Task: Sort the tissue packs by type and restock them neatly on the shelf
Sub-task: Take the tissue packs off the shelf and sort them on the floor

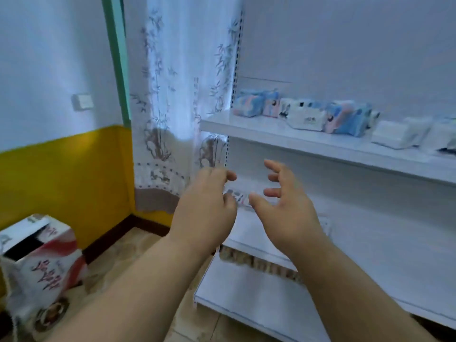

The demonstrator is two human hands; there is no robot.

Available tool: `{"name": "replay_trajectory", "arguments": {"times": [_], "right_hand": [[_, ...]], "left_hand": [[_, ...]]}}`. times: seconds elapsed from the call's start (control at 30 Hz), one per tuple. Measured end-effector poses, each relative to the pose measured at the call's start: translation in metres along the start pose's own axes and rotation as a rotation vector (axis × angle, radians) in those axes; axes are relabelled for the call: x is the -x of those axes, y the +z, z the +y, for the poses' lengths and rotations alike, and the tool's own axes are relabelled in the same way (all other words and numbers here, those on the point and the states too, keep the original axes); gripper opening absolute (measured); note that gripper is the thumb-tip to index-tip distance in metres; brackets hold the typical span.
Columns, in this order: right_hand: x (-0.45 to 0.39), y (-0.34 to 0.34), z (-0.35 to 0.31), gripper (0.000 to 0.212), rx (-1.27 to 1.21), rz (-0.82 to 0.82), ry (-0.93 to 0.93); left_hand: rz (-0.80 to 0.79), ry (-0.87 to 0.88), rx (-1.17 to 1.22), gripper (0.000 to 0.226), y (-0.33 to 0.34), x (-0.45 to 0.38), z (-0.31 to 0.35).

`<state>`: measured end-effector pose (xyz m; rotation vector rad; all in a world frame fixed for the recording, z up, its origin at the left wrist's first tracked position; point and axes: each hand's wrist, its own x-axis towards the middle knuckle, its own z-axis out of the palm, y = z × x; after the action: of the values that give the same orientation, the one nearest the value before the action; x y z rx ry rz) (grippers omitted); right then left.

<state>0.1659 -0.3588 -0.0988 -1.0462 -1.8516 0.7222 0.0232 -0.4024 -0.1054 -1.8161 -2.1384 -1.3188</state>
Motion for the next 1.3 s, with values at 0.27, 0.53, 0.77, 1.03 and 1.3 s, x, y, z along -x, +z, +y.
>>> {"name": "replay_trajectory", "arguments": {"times": [0.27,0.53,0.77,1.03,1.3], "right_hand": [[0.041,-0.178,0.026,0.057,0.097,0.153,0.047],[0.045,-0.269,0.077,0.054,0.141,0.283,0.133],[-0.011,-0.291,0.118,0.054,0.096,0.392,0.186],[-0.089,-0.318,0.145,0.049,0.166,0.505,0.215],[-0.153,-0.367,0.195,0.048,0.234,0.503,0.208]], "left_hand": [[-0.062,0.13,0.147,0.031,0.071,0.016,0.162],[-0.136,0.259,0.178,0.031,0.146,0.021,0.255],[-0.181,0.354,0.22,0.03,0.202,-0.039,0.282],[-0.193,0.424,0.243,0.031,0.248,-0.129,0.303],[-0.216,0.418,0.233,0.035,0.312,-0.188,0.339]]}}
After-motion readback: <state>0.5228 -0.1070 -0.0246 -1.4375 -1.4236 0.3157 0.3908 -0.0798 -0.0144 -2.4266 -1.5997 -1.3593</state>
